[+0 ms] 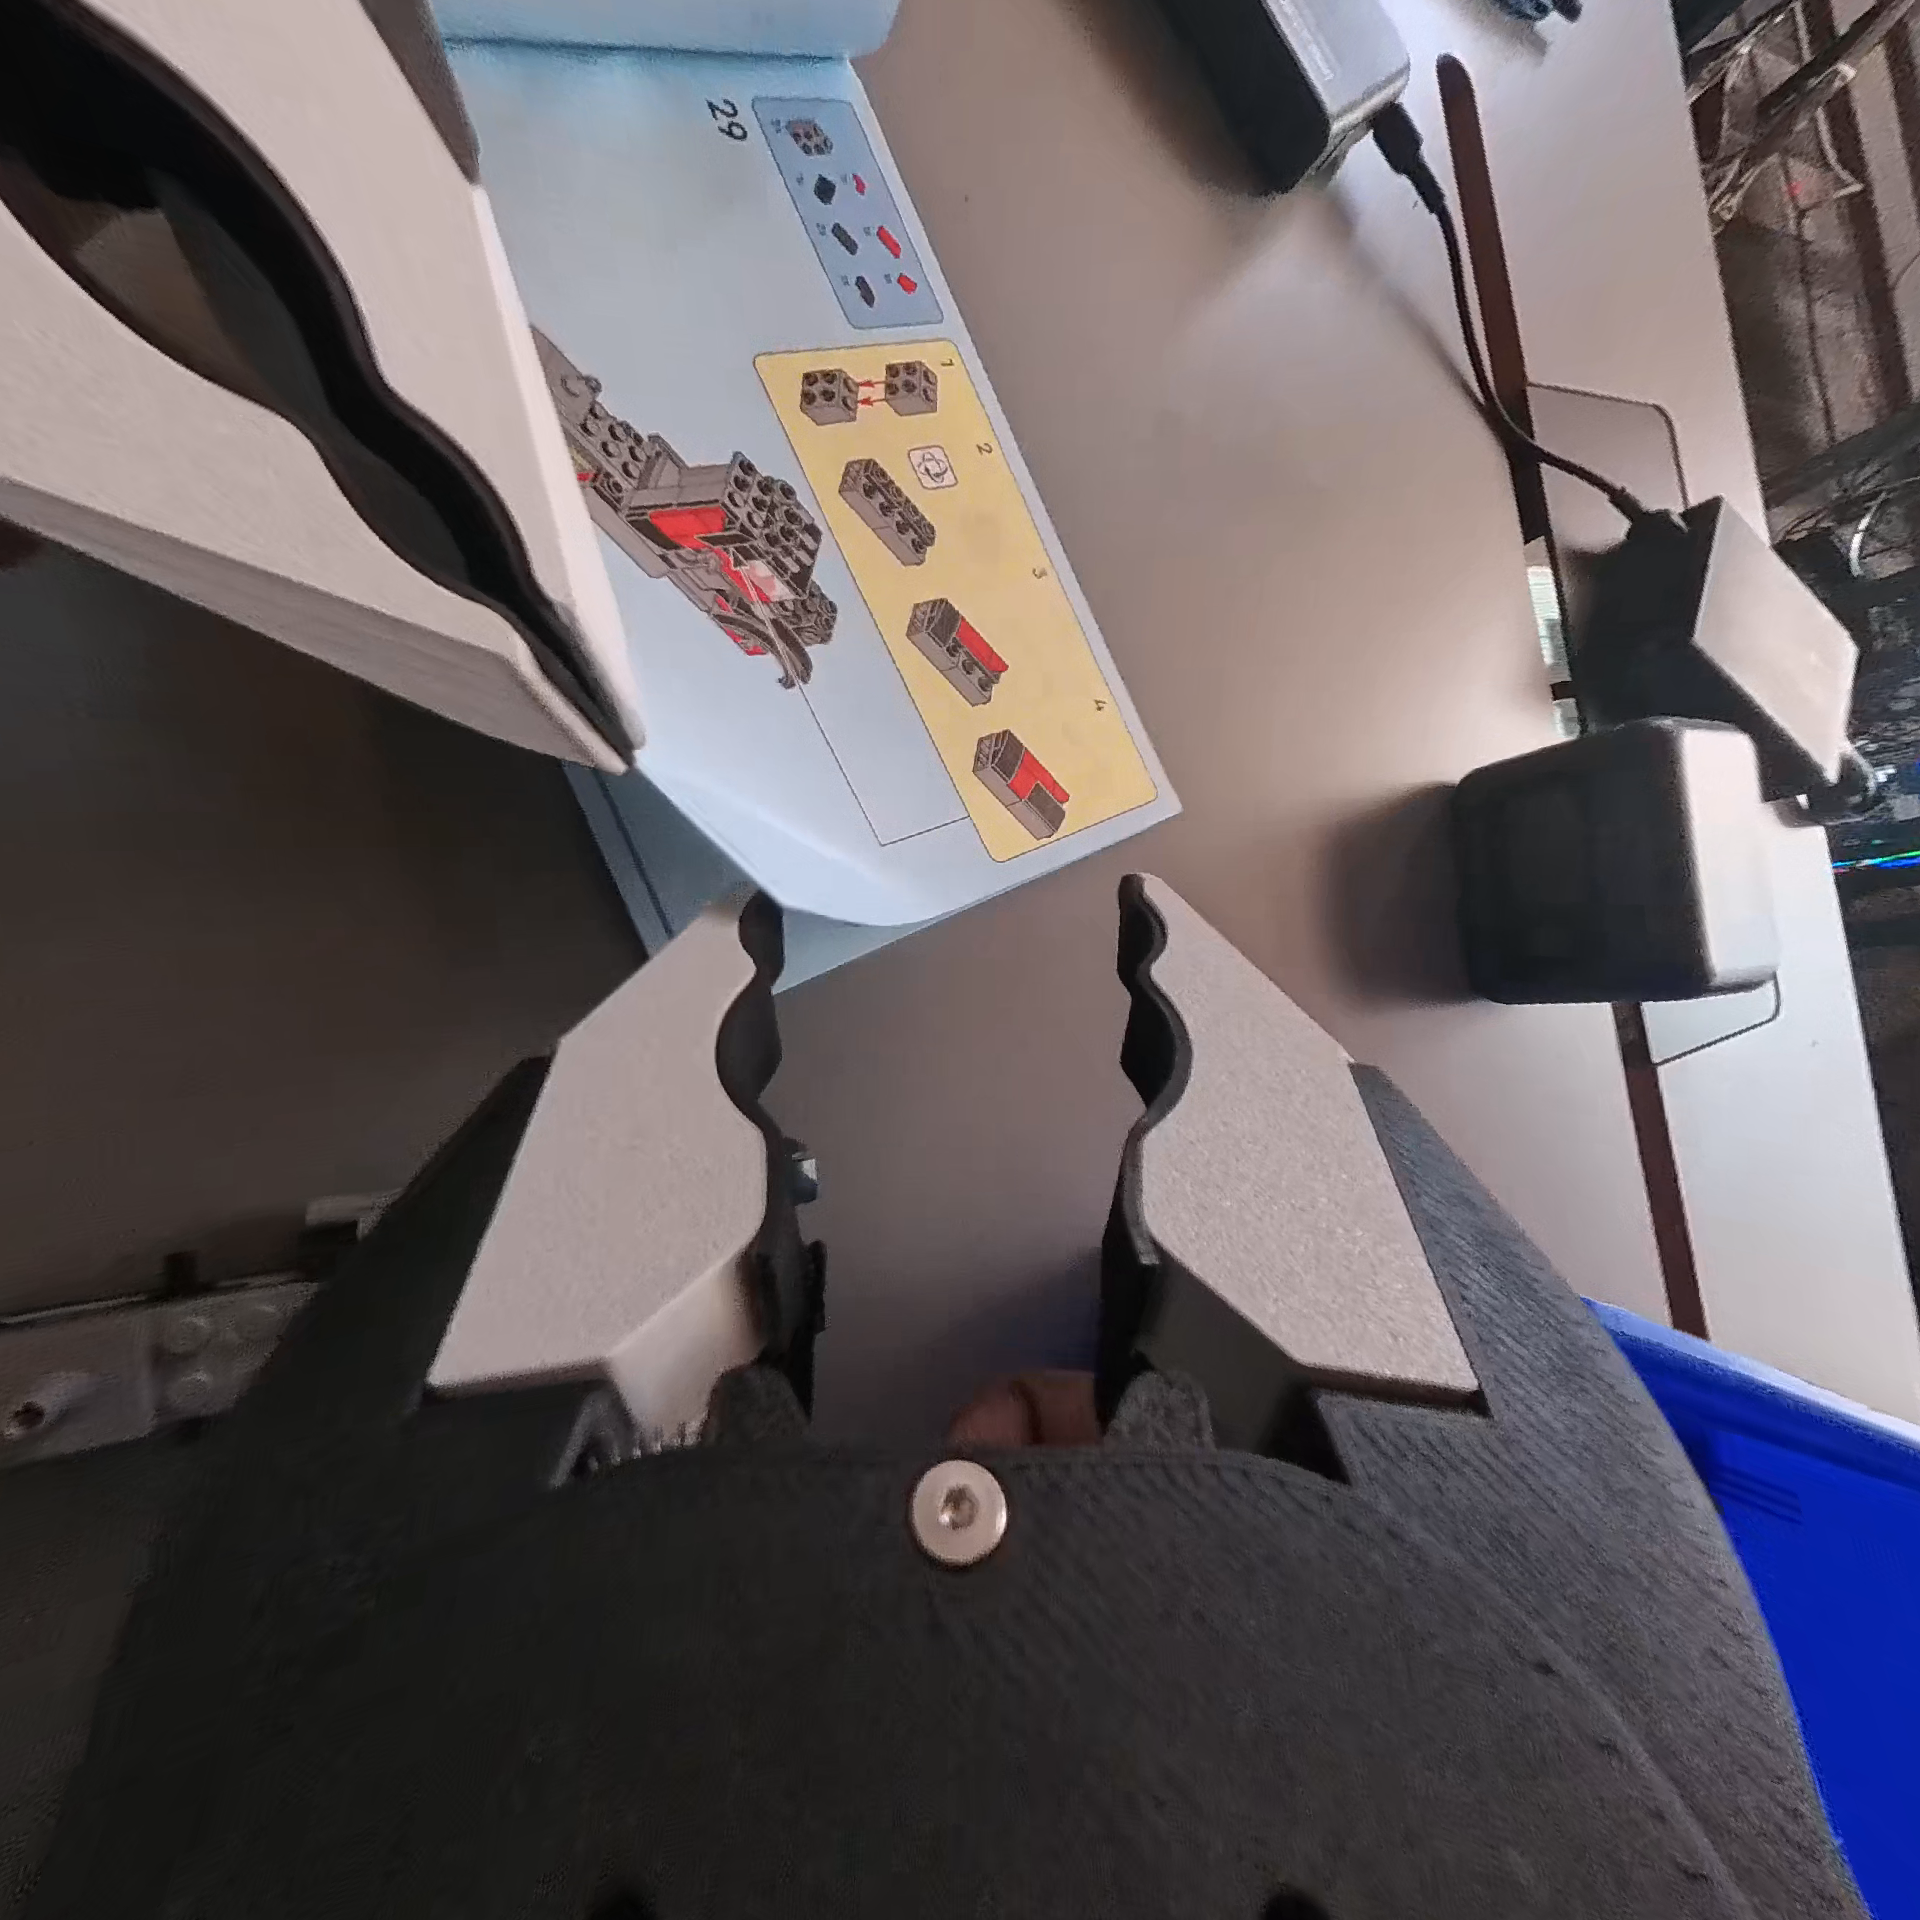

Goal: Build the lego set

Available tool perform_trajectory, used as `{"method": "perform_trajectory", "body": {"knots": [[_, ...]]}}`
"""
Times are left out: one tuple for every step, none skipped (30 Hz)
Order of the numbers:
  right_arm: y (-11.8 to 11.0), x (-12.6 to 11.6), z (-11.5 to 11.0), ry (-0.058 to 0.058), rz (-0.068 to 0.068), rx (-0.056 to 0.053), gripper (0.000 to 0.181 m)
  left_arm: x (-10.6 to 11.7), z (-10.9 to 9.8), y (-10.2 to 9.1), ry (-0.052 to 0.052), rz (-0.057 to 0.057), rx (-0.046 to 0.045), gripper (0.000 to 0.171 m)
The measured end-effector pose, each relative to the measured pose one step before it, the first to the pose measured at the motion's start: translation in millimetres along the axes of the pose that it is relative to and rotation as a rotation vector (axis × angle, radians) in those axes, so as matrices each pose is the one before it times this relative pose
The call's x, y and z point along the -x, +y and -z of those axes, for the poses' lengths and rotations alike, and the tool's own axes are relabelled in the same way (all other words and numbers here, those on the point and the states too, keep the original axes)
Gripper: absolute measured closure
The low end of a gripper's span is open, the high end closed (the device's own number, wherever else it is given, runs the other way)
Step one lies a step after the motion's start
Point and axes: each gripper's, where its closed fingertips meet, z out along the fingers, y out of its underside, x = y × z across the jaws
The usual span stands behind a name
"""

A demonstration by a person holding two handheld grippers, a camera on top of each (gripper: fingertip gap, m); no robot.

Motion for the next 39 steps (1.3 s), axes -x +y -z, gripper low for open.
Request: {"method": "perform_trajectory", "body": {"knots": [[-0.12,-0.70,0.08,0.0090,0.0069,0.0001,0.114,-0.01,0.91,-1.05,-0.0045,-0.0098,-0.00844,0.171],[-0.43,-0.69,0.11,0.0076,0.0068,-0.0019,0.114,-0.30,0.69,-0.85,-0.0027,-0.0065,-0.00625,0.171],[-0.56,-0.93,-0.02,0.0096,0.0069,-0.0038,0.114,-0.27,0.46,-0.46,-0.0015,-0.0044,-0.00451,0.171],[-0.44,-0.95,-0.10,0.0085,0.0055,-0.0035,0.114,-0.21,0.32,-0.35,-0.0008,-0.0031,-0.00272,0.171],[-0.44,-0.54,-0.09,0.0048,0.0039,-0.0034,0.115,-0.06,0.24,-0.21,-0.0009,-0.0018,-0.00203,0.171],[-0.30,0.06,-0.15,0.0004,0.0015,-0.0022,0.115,0.13,0.12,-0.20,-0.0004,0.0001,-0.00149,0.171],[-0.10,0.04,0.00,0.0000,0.0007,-0.0005,0.115,0.05,0.07,-0.20,0.0004,0.0008,-0.00126,0.171],[-0.07,-0.05,-0.04,0.0001,0.0004,-0.0005,0.115,0.07,0.11,-0.12,0.0003,0.0006,-0.00065,0.171],[-0.13,-0.01,0.06,-0.0001,-0.0002,-0.0011,0.115,0.00,-0.07,-0.03,0.0004,0.0002,0.00000,0.171],[-0.03,-0.02,0.08,-0.0002,-0.0012,-0.0011,0.115,0.02,-0.03,0.05,0.0002,0.0001,0.00059,0.171],[0.00,-0.01,-0.03,-0.0001,-0.0009,-0.0007,0.115,0.10,-0.08,0.12,-0.0003,0.0001,0.00048,0.171],[0.13,-0.15,0.06,0.0006,-0.0005,-0.0004,0.115,0.16,-0.07,-0.14,-0.0012,-0.0001,0.00010,0.171],[0.12,-0.23,0.03,0.0012,-0.0004,0.0001,0.115,0.64,0.11,-0.14,-0.0038,0.0008,-0.00079,0.171],[0.18,-0.26,0.12,0.0020,-0.0003,0.0007,0.115,1.83,0.38,-0.35,-0.0102,0.0040,-0.00211,0.171],[0.25,-0.53,0.10,0.0033,-0.0002,0.0010,0.115,3.33,0.86,-0.52,-0.0179,0.0079,-0.00396,0.171],[0.14,-0.54,0.36,0.0038,-0.0013,-0.0004,0.115,4.19,1.75,-0.98,-0.0203,0.0129,-0.00742,0.171],[-0.24,-0.76,0.67,0.0042,-0.0037,-0.0029,0.115,4.66,2.72,-1.81,-0.0197,0.0185,-0.01328,0.171],[-0.54,-1.05,0.91,0.0051,-0.0056,-0.0047,0.115,6.40,3.76,-1.99,-0.0271,0.0274,-0.01383,0.171],[-0.61,-1.07,0.94,0.0046,-0.0065,-0.0055,0.116,9.00,4.81,-1.60,-0.0394,0.0347,-0.01138,0.171],[-0.51,-0.79,1.02,0.0025,-0.0064,-0.0052,0.116,10.18,6.25,-2.20,-0.0413,0.0322,-0.01700,0.171],[-0.71,-0.54,1.10,0.0010,-0.0052,-0.0052,0.116,11.29,7.58,-3.12,-0.0427,0.0339,-0.02405,0.171],[-0.54,-0.70,1.24,0.0015,-0.0040,-0.0050,0.116,12.22,8.67,-3.69,-0.0414,0.0412,-0.02916,0.171],[-0.75,-0.72,1.19,0.0025,-0.0030,-0.0050,0.116,11.52,9.37,-3.81,-0.0286,0.0479,-0.03216,0.171],[-0.74,-0.43,1.20,0.0014,-0.0018,-0.0049,0.116,11.79,10.09,-3.87,-0.0234,0.0580,-0.03538,0.171],[-0.67,-0.15,0.94,-0.0005,-0.0017,-0.0044,0.116,12.76,10.31,-3.82,-0.0218,0.0656,-0.03583,0.171],[-0.57,0.39,0.12,-0.0030,-0.0024,-0.0029,0.116,11.95,9.78,-2.82,-0.0151,0.0662,-0.02966,0.171],[0.48,1.02,-0.76,-0.0070,-0.0010,0.0044,0.116,9.36,8.38,-1.56,-0.0028,0.0591,-0.01944,0.171],[1.09,1.88,-1.42,-0.0100,0.0049,0.0093,0.116,3.10,5.74,1.44,0.0211,0.0384,0.00318,0.171],[0.18,0.99,-1.39,-0.0033,0.0075,0.0023,0.116,-2.52,2.45,5.16,0.0312,0.0114,0.02773,0.171],[-0.12,0.84,-1.33,-0.0028,0.0045,-0.0013,0.116,-6.08,-0.65,7.58,0.0265,-0.0133,0.04211,0.171],[0.27,1.23,-1.73,-0.0081,-0.0012,0.0005,0.116,-8.70,-3.67,8.03,0.0203,-0.0324,0.04537,0.168],[0.16,0.94,-1.83,-0.0093,-0.0058,-0.0001,0.116,-10.77,-5.91,7.30,0.0206,-0.0439,0.04341,0.162],[-0.07,0.24,-1.83,-0.0081,-0.0086,-0.0010,0.116,-12.17,-7.63,5.73,0.0249,-0.0488,0.03762,0.157],[0.07,-0.16,-1.64,-0.0069,-0.0092,0.0006,0.116,-11.49,-9.00,4.63,0.0238,-0.0446,0.03483,0.152],[-0.37,-0.84,-1.25,-0.0035,-0.0084,-0.0012,0.116,-9.14,-10.09,3.80,0.0144,-0.0380,0.03376,0.146],[-0.82,-1.10,-1.04,-0.0017,-0.0106,-0.0031,0.116,-5.39,-10.38,2.59,-0.0034,-0.0322,0.02814,0.142],[-1.19,-0.67,-0.84,-0.0038,-0.0130,-0.0046,0.116,-4.12,-9.85,0.97,-0.0086,-0.0271,0.02039,0.141],[-1.31,-0.15,-0.68,-0.0056,-0.0115,-0.0052,0.116,-4.82,-9.31,0.12,0.0001,-0.0222,0.01554,0.141],[-1.17,-0.05,-0.45,-0.0038,-0.0081,-0.0038,0.116,-3.53,-8.48,-0.43,-0.0016,-0.0108,0.01423,0.142]]}}
